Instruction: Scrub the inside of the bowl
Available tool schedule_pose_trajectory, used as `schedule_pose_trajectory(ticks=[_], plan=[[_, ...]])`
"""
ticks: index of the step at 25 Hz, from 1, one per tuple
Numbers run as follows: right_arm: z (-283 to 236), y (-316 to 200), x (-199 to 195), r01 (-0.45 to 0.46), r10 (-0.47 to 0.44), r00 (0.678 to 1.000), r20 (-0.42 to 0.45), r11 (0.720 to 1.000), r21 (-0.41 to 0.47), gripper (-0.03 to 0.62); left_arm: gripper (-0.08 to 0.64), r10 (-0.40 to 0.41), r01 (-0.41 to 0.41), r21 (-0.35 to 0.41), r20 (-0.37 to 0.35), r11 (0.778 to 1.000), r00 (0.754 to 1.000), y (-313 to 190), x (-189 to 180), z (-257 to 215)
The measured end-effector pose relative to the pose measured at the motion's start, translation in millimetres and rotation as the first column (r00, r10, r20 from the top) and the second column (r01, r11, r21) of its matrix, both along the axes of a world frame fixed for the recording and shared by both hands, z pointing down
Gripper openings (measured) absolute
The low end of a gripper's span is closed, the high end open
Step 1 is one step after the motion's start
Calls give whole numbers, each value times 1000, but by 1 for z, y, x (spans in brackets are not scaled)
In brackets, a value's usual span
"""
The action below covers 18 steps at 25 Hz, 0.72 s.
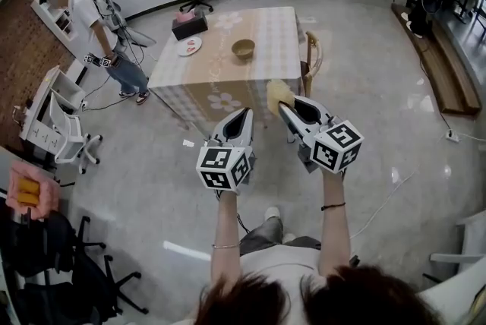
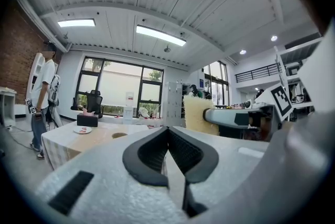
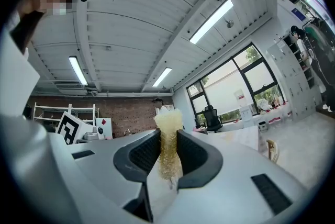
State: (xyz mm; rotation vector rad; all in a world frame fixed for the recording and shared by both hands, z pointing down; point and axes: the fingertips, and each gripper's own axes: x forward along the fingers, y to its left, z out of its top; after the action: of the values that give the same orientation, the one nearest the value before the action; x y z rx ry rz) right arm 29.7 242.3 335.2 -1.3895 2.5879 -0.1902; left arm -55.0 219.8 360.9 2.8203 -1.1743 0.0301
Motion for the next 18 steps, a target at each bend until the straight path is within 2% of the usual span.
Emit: schedule_pose_trajectory(ticks=[6,18], plan=[[6,-27,5,1,-1,1000,13,1000,-21,85,11,-8,9,-19,19,1000,1000,-25,1,7],[17,-108,4,-16,14,1000,-25,998,-67,84,11,9,-10,-47,-11,999,1000,-113,-2,12]])
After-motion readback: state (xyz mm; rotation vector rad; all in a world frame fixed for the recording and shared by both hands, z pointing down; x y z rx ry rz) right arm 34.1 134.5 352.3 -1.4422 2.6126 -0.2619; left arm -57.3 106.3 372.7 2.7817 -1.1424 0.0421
